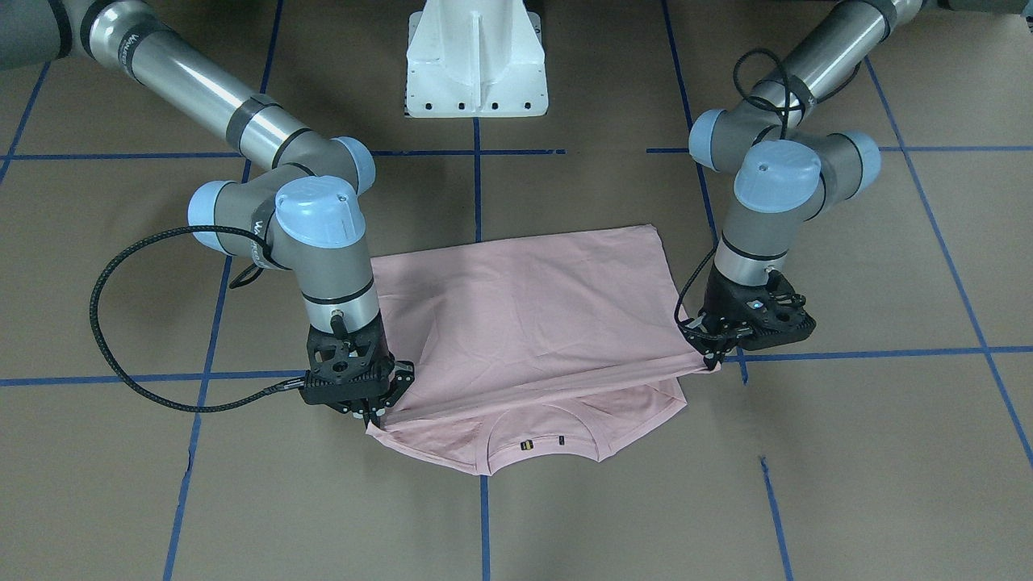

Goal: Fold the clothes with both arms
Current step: 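Lay the hem along the collar and open both grippers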

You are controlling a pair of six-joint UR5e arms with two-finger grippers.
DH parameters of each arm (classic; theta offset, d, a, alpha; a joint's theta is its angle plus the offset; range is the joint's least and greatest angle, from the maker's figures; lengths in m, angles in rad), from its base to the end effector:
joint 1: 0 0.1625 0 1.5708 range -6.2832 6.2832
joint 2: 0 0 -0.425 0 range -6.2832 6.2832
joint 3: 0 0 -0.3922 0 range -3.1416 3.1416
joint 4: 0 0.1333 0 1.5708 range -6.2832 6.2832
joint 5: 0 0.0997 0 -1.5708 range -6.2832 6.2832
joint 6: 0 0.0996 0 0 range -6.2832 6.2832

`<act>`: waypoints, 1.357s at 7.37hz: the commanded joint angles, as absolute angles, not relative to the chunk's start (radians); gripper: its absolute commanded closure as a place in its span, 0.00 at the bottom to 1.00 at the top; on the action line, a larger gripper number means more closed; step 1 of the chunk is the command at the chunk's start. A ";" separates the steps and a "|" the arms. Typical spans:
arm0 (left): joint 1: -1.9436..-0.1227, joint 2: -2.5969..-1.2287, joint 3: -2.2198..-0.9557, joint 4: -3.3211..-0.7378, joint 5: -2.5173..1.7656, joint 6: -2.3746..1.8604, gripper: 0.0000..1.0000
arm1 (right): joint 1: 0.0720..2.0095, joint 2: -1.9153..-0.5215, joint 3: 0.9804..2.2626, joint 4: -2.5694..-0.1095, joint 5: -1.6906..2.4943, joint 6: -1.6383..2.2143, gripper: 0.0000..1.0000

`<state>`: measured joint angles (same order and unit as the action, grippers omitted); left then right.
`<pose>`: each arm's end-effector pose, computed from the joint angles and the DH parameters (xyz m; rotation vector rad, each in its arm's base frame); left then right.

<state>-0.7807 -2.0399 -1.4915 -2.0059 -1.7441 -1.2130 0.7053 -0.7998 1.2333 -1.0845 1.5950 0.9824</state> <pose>0.4118 -0.5714 0.3859 0.3073 0.7846 -0.3263 -0.5180 -0.6129 0.2836 0.5366 -0.7478 0.0974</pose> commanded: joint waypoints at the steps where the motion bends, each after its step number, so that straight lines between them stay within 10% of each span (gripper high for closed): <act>1: -0.781 -2.051 -1.488 -2.008 -1.744 -1.215 1.00 | 0.704 -0.795 1.235 -1.083 1.595 0.986 0.96; 2: -0.779 -2.052 -1.489 -2.008 -1.744 -1.218 0.94 | 0.703 -0.795 1.236 -1.083 1.598 0.986 0.65; 3: -0.781 -2.054 -1.489 -2.009 -1.744 -1.224 0.64 | 0.703 -0.796 1.236 -1.083 1.598 0.986 0.03; 4: -0.779 -2.062 -1.488 -2.006 -1.743 -1.227 0.07 | 0.703 -0.795 1.235 -1.083 1.601 0.994 0.00; 10: -0.787 -2.048 -1.610 -1.970 -1.824 -1.268 0.00 | 0.669 -0.912 1.467 -1.324 1.831 1.080 0.00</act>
<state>-0.7863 -2.0560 -1.5548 -1.9879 -1.8091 -1.2423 0.6947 -0.8532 1.3589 -1.1891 1.7826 1.0613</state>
